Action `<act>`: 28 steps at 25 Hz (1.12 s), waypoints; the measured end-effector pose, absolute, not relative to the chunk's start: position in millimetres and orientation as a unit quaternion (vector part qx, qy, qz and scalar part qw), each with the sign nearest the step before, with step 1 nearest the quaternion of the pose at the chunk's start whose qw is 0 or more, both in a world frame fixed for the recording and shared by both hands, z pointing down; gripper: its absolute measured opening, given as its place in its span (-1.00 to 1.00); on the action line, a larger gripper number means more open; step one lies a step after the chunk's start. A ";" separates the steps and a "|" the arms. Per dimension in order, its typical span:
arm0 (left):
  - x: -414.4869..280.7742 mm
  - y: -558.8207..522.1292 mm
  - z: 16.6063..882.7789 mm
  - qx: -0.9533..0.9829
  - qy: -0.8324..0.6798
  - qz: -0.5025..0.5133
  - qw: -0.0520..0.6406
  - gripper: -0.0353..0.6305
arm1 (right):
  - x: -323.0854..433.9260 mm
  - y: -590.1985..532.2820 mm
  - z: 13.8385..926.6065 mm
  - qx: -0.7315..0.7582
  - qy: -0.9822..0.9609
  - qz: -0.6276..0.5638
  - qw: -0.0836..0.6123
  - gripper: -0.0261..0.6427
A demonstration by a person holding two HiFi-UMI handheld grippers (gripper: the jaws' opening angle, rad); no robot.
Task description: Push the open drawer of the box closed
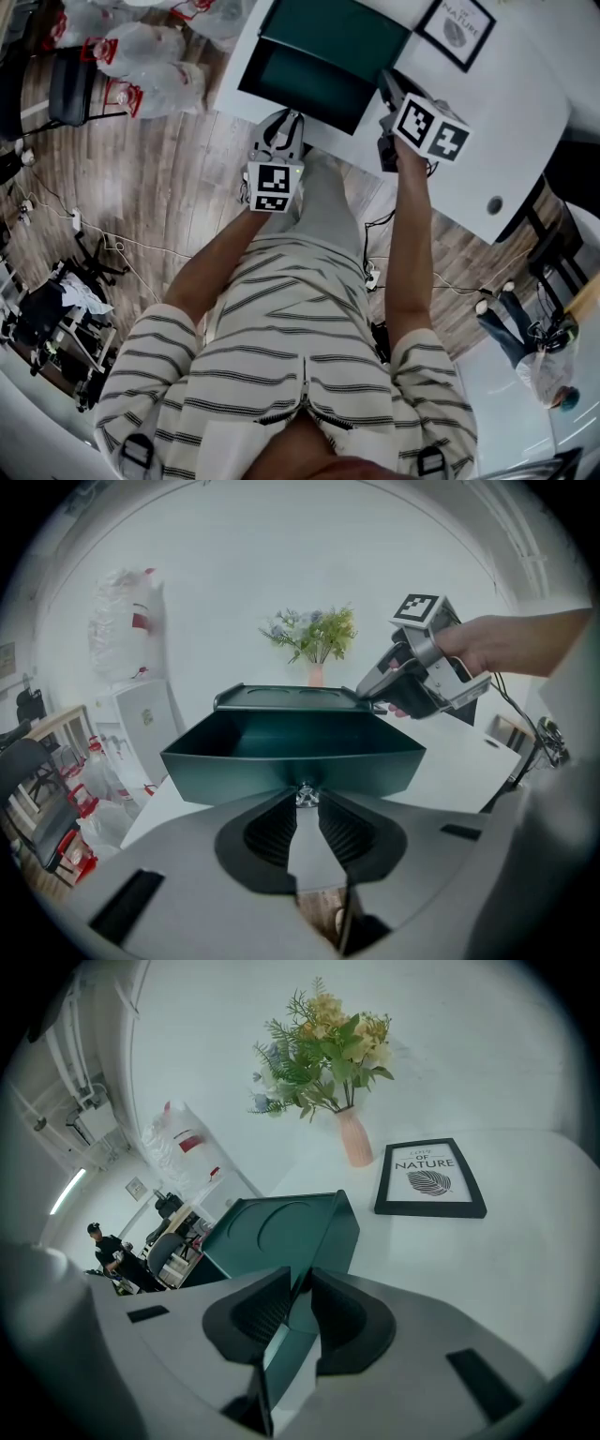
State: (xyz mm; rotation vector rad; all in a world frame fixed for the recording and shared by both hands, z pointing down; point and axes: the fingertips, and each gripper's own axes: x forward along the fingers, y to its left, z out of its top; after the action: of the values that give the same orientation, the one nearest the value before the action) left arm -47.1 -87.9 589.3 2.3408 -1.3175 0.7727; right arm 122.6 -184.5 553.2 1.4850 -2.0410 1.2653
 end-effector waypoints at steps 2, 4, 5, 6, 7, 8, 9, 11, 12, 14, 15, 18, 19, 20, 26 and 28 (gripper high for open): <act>-44.7 -87.2 588.8 0.825 -0.463 0.274 0.172 -0.68 | 124.1 -183.4 552.3 0.519 -0.714 0.442 0.159 -0.67; -42.7 -87.2 588.2 0.824 -0.464 0.274 0.173 -0.68 | 125.4 -182.1 551.4 0.519 -0.714 0.442 0.160 -0.67; -41.8 -87.8 588.3 0.823 -0.465 0.274 0.175 -0.68 | 125.8 -181.7 551.1 0.519 -0.715 0.441 0.160 -0.67; -41.1 -89.0 588.6 0.823 -0.466 0.274 0.177 -0.68 | 125.9 -181.5 551.0 0.519 -0.715 0.440 0.161 -0.67; -40.6 -90.6 589.0 0.822 -0.466 0.274 0.178 -0.68 | 125.7 -181.6 551.0 0.519 -0.715 0.440 0.162 -0.67; -40.3 -92.3 589.5 0.822 -0.466 0.275 0.179 -0.68 | 125.1 -181.8 551.1 0.519 -0.715 0.439 0.163 -0.67; -40.3 -94.0 590.0 0.822 -0.465 0.275 0.179 -0.68 | 124.3 -182.1 551.5 0.519 -0.715 0.439 0.163 -0.67; -40.6 -97.6 591.0 0.823 -0.464 0.276 0.178 -0.68 | 122.5 -183.3 552.4 0.518 -0.715 0.439 0.165 -0.67; -40.6 -99.4 591.5 0.823 -0.464 0.276 0.177 -0.68 | 122.0 -183.9 552.9 0.518 -0.715 0.439 0.166 -0.67; -40.0 -102.4 592.3 0.823 -0.463 0.276 0.177 -0.68 | 121.9 -184.0 553.4 0.519 -0.714 0.440 0.166 -0.67; -39.5 -103.6 592.6 0.823 -0.463 0.276 0.178 -0.68 | 122.1 -183.6 553.5 0.519 -0.714 0.440 0.166 -0.67; -37.4 -107.9 592.6 0.824 -0.462 0.277 0.179 -0.68 | 122.4 -182.9 553.3 0.519 -0.714 0.439 0.167 -0.67; -36.0 -108.9 592.8 0.824 -0.461 0.277 0.179 -0.68 | 123.1 -182.5 553.4 0.519 -0.714 0.439 0.168 -0.67; -34.3 -109.6 593.1 0.824 -0.461 0.278 0.178 -0.68 | 123.9 -181.9 553.6 0.519 -0.714 0.438 0.168 -0.67; -30.9 -117.6 593.3 0.824 -0.462 0.276 0.179 -0.68 | 123.9 -182.6 553.7 0.518 -0.715 0.438 0.169 -0.67; -30.2 -120.1 592.8 0.824 -0.461 0.276 0.180 -0.68 | 124.3 -182.3 552.7 0.518 -0.715 0.438 0.170 -0.67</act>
State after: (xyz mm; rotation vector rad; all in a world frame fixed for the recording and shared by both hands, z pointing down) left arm -30.2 -120.1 592.8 2.3266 -1.3039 0.7807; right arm 124.3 -182.3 552.7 1.4728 -2.0305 1.2456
